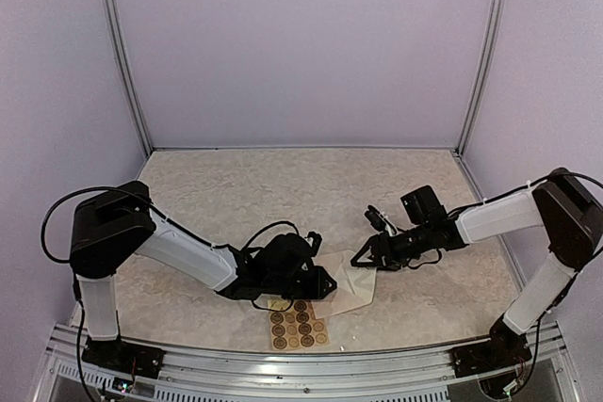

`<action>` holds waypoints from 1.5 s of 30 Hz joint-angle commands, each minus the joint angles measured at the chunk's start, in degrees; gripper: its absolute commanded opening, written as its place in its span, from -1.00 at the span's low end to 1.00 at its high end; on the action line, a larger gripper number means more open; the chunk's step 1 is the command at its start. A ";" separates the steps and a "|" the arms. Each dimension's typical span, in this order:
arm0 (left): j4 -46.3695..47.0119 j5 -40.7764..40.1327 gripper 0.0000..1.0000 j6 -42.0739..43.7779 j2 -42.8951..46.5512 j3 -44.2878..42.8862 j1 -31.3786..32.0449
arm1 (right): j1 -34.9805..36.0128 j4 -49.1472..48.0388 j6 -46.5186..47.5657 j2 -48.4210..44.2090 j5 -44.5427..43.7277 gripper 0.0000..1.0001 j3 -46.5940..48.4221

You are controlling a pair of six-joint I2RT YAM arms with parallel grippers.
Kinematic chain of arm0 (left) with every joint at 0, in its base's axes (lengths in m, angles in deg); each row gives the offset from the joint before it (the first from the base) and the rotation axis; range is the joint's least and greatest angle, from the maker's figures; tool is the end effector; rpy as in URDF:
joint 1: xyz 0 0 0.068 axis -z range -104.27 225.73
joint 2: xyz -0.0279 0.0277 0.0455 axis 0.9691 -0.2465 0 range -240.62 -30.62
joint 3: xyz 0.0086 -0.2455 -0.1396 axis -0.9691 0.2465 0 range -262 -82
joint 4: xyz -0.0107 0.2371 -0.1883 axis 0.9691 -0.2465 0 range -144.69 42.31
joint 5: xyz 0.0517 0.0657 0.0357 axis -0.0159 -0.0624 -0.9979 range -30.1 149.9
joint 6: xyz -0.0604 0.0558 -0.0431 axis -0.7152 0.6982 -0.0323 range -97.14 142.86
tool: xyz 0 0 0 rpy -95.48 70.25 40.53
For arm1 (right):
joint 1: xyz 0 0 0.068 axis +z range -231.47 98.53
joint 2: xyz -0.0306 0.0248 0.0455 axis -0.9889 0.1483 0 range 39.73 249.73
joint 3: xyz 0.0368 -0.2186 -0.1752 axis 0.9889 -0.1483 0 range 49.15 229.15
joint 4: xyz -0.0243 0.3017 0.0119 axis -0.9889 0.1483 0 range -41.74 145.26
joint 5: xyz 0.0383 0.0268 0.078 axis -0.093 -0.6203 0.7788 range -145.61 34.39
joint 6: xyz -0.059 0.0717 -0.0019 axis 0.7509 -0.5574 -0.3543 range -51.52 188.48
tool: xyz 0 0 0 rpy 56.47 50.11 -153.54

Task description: Place the letter into the envelope and seal it

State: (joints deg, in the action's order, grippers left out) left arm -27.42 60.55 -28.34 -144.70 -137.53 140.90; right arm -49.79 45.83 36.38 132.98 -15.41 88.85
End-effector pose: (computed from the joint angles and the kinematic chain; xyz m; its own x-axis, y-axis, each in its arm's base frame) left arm 0.1911 -0.4154 0.0510 -0.8732 0.0313 -0.4864 0.3682 0.6963 -0.6161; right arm 0.2626 0.2255 0.0832 -0.9575 -0.1140 -0.2649 -0.2800 0.5876 0.7592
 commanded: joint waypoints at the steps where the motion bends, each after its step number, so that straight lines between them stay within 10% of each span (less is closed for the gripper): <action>1: -2.69 0.47 -0.59 -0.13 -1.22 0.64 -0.36 | 2.32 -1.91 -0.95 -0.43 2.25 0.12 0.51; 25: -1.61 -3.55 -0.57 -0.10 3.24 2.95 0.00 | 9.53 -9.23 -8.92 4.57 -3.14 0.14 -0.46; 45: -12.64 -7.96 0.08 -11.62 31.18 22.13 2.47 | 9.49 -1.46 -7.52 -14.25 -9.07 0.26 -1.85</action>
State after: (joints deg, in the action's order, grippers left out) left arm -37.41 50.56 -34.81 -114.45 -118.51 142.38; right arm -40.63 42.33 28.75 121.25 -22.47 88.52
